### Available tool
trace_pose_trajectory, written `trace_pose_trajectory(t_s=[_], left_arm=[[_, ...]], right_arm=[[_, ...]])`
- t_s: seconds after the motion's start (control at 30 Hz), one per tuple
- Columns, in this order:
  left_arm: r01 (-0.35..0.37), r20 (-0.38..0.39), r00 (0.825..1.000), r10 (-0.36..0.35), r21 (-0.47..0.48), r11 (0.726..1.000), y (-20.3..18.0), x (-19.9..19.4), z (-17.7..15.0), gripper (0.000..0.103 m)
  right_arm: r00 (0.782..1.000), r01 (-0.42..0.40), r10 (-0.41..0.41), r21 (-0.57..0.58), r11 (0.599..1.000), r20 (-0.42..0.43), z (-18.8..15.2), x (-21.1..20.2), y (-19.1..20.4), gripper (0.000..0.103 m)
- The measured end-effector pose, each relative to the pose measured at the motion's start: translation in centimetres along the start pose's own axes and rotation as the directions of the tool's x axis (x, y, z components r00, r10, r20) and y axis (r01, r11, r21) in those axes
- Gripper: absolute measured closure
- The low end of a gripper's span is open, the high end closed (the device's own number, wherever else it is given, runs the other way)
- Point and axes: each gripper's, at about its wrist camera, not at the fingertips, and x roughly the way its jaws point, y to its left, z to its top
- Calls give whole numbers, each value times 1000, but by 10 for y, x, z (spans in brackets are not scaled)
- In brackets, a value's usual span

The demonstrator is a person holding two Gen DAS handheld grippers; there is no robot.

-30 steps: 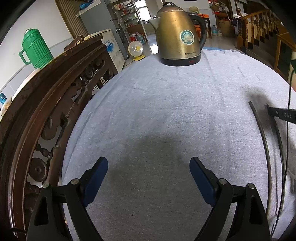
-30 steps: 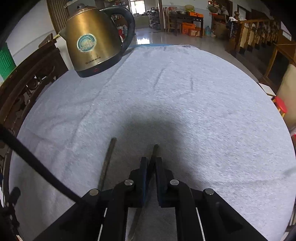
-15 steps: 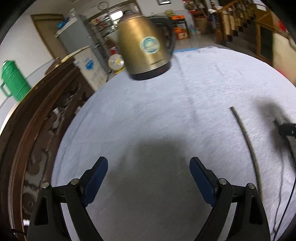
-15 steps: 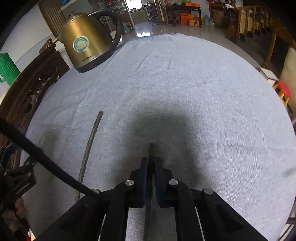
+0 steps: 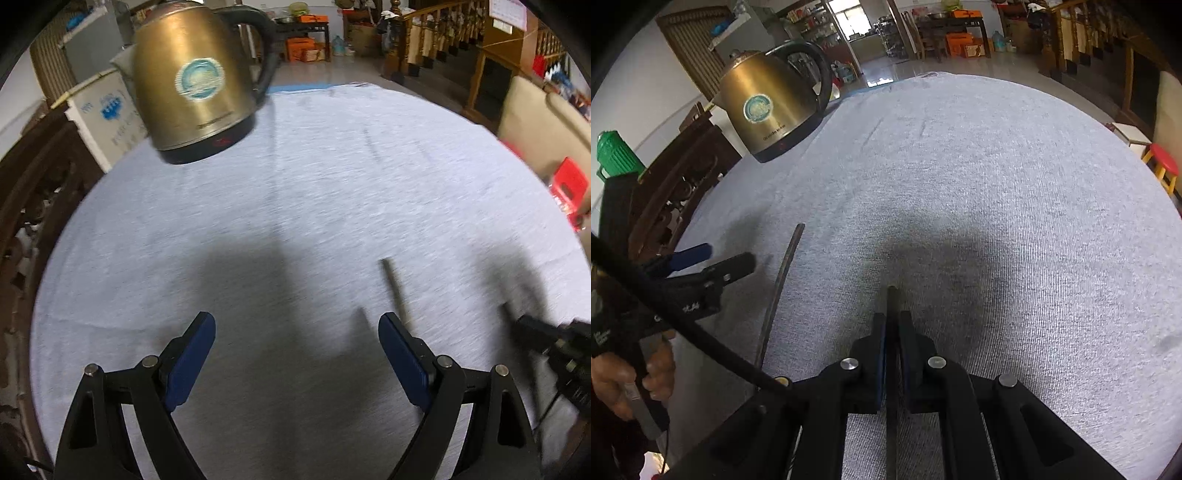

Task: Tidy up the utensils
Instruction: 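Close the left tool on the other chopstick while the right tool holds its chopstick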

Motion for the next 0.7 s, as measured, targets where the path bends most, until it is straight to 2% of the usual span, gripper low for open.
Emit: trace_pose_trajectory(t_s=[0.13, 0.23, 0.3, 0.37, 0.5, 0.63, 0.67, 0.7], left_arm=[[88, -2, 996, -88, 0, 996, -14, 3, 10, 13], [117, -10, 993, -117, 0, 993, -20, 7, 14, 14], [132, -23, 991, -132, 2, 991, -24, 13, 16, 25], [168, -58, 984, -168, -16, 986, -26, 22, 17, 45], [168, -42, 985, -168, 8, 986, -33, 24, 19, 53], [172, -37, 985, -171, 25, 985, -33, 23, 19, 87], [179, -41, 983, -178, 25, 984, -31, 23, 18, 93], [187, -46, 981, -186, 19, 982, -28, 22, 17, 94]], right_arm=[[1000, -6, 6, -2, 1000, 7, -2, -2, 0, 93], [1000, -21, 21, 11, 1000, 9, -3, -3, -3, 93], [1000, -28, 28, 16, 999, 11, -5, -5, -6, 93], [1000, -28, 28, 17, 999, 14, -7, -5, -6, 93], [1000, -28, 27, 17, 999, 15, -8, -6, -6, 93], [999, -35, 34, 32, 999, 10, -7, -4, -7, 93], [999, -35, 35, 35, 999, 8, -6, -4, -6, 93], [999, -36, 36, 38, 999, 6, -6, -4, -7, 93]])
